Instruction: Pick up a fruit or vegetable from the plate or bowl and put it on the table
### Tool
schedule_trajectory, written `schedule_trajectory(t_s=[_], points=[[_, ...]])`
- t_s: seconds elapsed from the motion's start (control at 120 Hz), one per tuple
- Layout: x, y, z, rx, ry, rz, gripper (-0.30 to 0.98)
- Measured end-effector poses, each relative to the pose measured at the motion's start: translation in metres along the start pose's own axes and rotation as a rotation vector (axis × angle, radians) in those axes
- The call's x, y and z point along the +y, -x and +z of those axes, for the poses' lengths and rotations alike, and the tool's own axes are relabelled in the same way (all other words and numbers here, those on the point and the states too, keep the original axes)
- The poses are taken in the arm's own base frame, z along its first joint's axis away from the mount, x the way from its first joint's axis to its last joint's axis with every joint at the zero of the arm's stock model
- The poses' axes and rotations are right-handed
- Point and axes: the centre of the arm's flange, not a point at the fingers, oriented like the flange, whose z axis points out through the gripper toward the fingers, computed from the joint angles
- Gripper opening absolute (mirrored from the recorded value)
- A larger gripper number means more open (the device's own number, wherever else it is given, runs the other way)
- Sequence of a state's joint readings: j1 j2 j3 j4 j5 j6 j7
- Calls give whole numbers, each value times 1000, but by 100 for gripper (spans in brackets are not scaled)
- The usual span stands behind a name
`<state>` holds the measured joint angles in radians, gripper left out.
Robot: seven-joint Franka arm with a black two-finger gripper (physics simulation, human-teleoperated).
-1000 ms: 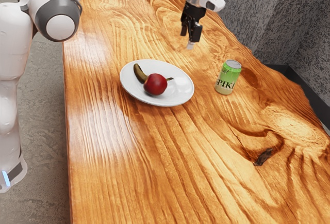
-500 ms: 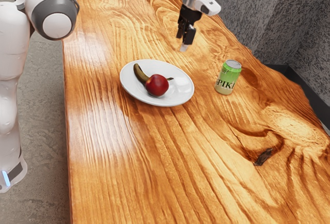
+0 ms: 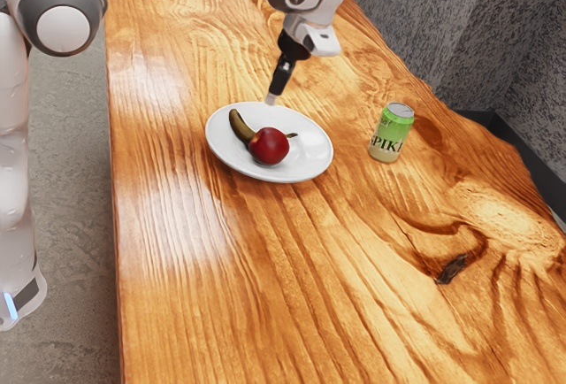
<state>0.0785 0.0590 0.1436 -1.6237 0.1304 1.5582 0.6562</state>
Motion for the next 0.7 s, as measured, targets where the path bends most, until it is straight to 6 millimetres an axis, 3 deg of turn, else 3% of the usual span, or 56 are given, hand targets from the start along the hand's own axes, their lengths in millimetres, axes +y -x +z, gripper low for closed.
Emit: schedule_trajectory(t_s=[0.192, 0.317, 0.7], points=[[-29, 10, 32, 23, -6, 54, 69], [-46, 18, 42, 63, -7, 77, 69], [-41, -7, 65, 94, -16, 223, 69]])
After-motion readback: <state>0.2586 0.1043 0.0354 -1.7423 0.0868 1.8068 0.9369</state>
